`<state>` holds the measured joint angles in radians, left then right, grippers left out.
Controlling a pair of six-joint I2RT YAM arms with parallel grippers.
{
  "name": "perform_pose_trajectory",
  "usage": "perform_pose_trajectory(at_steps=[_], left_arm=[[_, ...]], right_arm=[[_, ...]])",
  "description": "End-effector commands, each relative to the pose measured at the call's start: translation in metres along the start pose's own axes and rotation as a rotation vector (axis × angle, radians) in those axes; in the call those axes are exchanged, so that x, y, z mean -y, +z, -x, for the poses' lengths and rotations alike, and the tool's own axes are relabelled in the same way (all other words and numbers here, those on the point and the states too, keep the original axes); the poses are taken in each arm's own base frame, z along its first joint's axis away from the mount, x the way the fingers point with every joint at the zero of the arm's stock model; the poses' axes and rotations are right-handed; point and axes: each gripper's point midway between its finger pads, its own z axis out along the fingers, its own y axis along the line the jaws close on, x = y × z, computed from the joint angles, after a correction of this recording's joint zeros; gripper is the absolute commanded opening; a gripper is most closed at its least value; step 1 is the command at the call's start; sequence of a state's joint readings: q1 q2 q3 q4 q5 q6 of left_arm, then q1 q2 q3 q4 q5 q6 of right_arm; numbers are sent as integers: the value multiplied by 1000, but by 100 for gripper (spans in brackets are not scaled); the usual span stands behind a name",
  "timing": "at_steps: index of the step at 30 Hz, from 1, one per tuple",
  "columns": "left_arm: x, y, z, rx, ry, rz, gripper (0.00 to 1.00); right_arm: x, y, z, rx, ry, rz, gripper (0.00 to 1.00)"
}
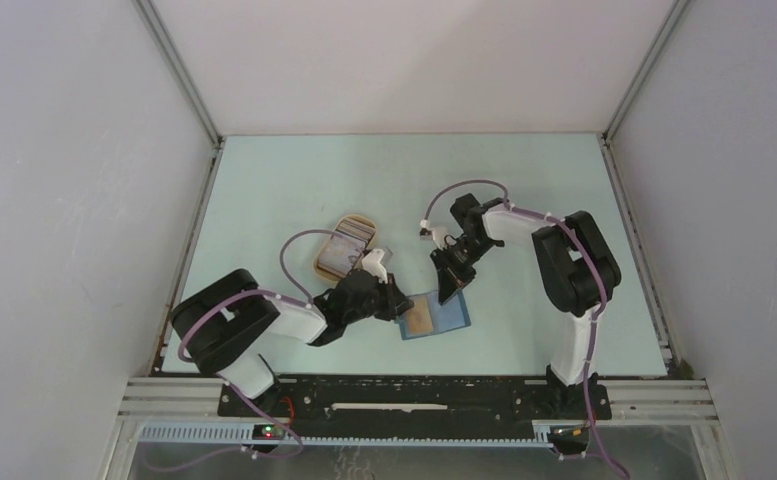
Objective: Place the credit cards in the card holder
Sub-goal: Open the card holder at the center of the board.
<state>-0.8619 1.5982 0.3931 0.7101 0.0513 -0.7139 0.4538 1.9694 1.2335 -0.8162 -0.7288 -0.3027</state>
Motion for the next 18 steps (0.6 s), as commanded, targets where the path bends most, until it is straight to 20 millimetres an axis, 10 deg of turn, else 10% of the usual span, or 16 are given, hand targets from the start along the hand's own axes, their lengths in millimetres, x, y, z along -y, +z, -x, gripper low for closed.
perform_pose_trajectory(at_steps=[1, 18], left_arm=[[-7, -13, 7, 14, 71, 40, 13], [35, -92, 89, 226, 360, 8, 35]], right_arm=[[-33, -31, 14, 87, -147, 70, 19], [-102, -103, 14, 271, -476, 106, 26]])
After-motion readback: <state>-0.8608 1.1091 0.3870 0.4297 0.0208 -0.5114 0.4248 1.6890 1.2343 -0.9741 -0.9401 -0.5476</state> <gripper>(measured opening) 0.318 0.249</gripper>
